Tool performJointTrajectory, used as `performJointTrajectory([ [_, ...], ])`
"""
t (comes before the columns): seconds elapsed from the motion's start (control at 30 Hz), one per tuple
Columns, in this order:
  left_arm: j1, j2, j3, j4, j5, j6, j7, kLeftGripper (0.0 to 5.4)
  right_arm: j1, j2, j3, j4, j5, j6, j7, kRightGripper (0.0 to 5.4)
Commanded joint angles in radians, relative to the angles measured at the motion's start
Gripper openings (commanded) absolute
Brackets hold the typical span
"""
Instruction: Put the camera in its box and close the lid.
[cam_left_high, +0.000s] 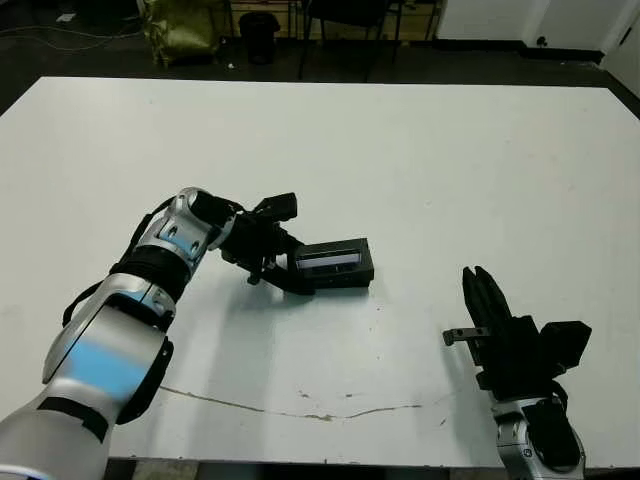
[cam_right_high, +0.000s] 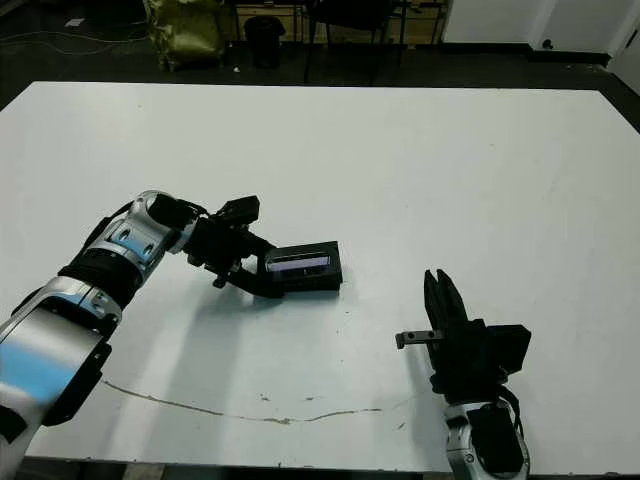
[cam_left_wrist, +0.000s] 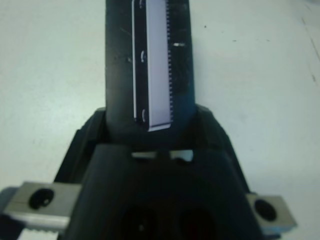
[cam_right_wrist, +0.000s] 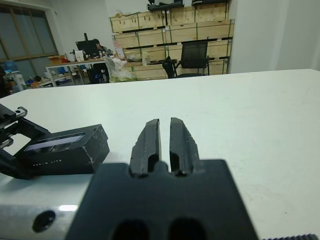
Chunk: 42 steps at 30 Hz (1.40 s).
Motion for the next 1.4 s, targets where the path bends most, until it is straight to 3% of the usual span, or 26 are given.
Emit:
performJointTrajectory([
  [0.03, 0.028, -0.009, -0.020, 0.041, 0.050, 0.011, 0.022, 2.45, 0.015, -0.006, -0.002, -0.009, -0.011, 0.033, -0.016, 0.00],
  [0.43, 0.008, -0.048, 0.024, 0.036, 0.019, 0.024, 0.022, 2.45, 0.015, -0.006, 0.002, -0.016, -0.014, 0.030, -0.017, 0.00],
  [0.6, 0.010, -0.069, 0.015, 0.033, 0.041, 0.018, 0.041, 2.45, 0.010, -0.002, -0.006, 0.010, 0.007, 0.008, -0.001, 0.00],
  [0.73, 0.015, -0.082, 0.002, 0.022, 0.070, -0.001, 0.087, 2.45, 0.022, -0.002, 0.003, -0.027, -0.008, 0.038, -0.020, 0.00],
  [1.13, 0.008, -0.101, -0.026, 0.074, 0.103, -0.122, 0.089, 5.27, 0.018, -0.004, 0.000, -0.014, -0.023, 0.030, -0.030, 0.00],
  [1.4, -0.004, -0.105, -0.040, 0.096, 0.109, -0.112, 0.057, 5.38, 0.017, -0.006, -0.006, -0.002, -0.011, 0.022, -0.015, 0.00],
])
